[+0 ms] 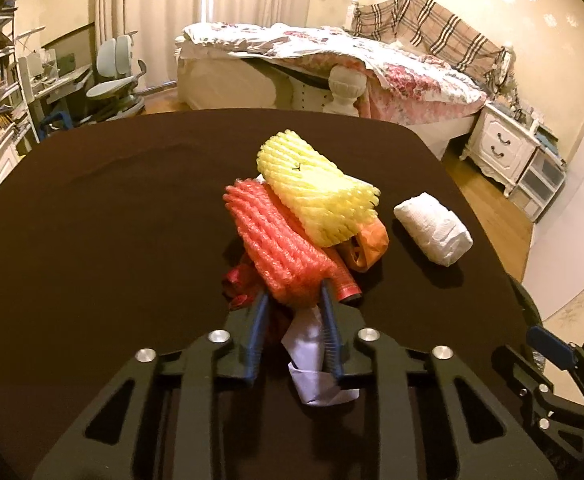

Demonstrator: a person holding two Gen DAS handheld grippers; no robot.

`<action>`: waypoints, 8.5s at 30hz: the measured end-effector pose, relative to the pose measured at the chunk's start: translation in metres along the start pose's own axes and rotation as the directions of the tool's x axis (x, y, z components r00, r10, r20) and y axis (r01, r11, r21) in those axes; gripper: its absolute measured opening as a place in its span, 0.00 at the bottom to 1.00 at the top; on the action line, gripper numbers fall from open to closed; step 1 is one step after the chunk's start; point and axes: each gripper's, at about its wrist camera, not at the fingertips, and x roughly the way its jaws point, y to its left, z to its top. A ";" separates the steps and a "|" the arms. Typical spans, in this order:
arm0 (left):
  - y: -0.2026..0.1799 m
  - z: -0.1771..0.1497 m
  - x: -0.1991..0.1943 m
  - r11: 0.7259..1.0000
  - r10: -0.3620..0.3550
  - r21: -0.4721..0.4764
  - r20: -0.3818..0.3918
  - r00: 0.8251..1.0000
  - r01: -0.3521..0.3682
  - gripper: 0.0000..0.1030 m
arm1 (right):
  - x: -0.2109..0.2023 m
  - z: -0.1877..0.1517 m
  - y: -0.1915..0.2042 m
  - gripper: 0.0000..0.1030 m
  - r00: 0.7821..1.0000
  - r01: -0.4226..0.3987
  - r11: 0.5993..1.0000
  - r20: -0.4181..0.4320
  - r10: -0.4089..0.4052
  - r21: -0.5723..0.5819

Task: Collect trash
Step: 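Grasp the red foam mesh sleeve with the left tool and lift it, then lower the red mesh sleeve with the left tool while the right grasps the lavender tissue, then lift the red mesh sleeve with the left tool while the right holds the tissue, then carry sleeve and tissue over the bin and open both tools to drop them, then move both open tools back from the bin to the table, then grasp the dark red ribbon with the left tool while the right grasps the white paper roll, then lift the ribbon and the paper roll off the table with both tools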

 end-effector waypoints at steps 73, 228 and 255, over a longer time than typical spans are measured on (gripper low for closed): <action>0.118 -0.044 -0.031 0.978 0.074 -0.194 -0.054 0.996 -0.083 0.45 | 0.033 -0.005 0.124 0.34 0.993 -0.108 0.972 -0.067 0.096 -0.207; 0.065 0.005 0.014 0.996 0.091 -0.024 -0.020 0.996 -0.091 0.40 | 0.056 0.054 0.037 0.56 0.999 0.048 0.998 0.019 -0.047 -0.047; 0.061 0.002 0.007 0.996 0.089 -0.022 -0.013 0.996 -0.089 0.26 | 0.045 0.029 0.044 0.35 1.000 0.009 0.999 -0.025 -0.010 -0.051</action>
